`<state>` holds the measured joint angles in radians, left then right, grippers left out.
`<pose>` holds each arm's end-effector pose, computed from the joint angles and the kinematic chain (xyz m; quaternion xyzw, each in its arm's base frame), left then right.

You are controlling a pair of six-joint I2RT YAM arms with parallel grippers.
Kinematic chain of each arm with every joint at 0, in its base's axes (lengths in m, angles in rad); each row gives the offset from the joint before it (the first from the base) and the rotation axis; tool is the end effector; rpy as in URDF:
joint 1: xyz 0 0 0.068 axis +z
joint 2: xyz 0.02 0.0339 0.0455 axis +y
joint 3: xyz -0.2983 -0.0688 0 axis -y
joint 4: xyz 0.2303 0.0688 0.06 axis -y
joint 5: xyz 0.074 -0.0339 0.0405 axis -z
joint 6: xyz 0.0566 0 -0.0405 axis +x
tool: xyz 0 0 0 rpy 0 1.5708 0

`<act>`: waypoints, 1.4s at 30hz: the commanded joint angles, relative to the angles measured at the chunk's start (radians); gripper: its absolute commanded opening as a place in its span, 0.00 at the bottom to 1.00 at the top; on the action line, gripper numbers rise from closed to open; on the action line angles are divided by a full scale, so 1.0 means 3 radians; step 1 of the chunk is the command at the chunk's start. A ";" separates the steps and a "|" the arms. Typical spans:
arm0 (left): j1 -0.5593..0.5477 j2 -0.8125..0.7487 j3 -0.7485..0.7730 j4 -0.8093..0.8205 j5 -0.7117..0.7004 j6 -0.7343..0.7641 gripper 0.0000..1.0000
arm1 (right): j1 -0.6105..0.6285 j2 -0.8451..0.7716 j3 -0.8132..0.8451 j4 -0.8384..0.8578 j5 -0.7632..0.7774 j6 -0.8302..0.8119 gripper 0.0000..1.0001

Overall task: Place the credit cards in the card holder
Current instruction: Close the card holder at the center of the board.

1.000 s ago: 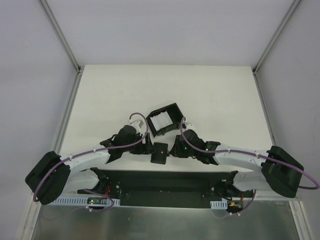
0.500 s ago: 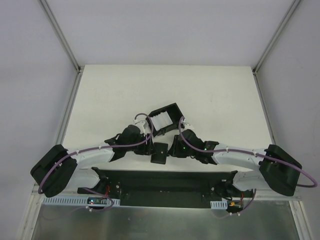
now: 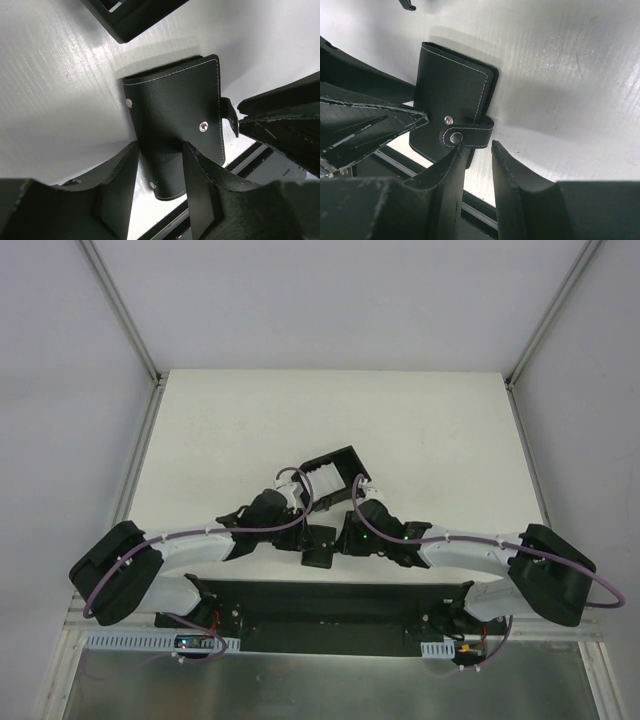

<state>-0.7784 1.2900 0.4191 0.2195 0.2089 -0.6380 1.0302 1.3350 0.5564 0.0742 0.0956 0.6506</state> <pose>0.1587 -0.1730 0.1842 0.1087 0.8859 -0.3580 0.2744 0.1362 0.2165 0.2001 -0.1513 0.8941 0.2834 0.3120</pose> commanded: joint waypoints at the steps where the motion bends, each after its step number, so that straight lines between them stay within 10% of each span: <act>1: -0.0049 0.0164 0.0014 -0.0379 -0.0062 0.0092 0.40 | 0.0018 0.0050 0.0180 0.0111 -0.0022 -0.0006 0.30; 42: -0.0182 0.0246 0.0107 -0.0481 -0.0220 -0.0057 0.38 | 0.0161 0.0122 0.0329 -0.0099 0.0213 -0.0143 0.26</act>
<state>-0.8181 1.3571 0.4793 0.1947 0.1772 -0.6617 1.0729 1.4311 0.6407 0.0788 0.0948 0.6373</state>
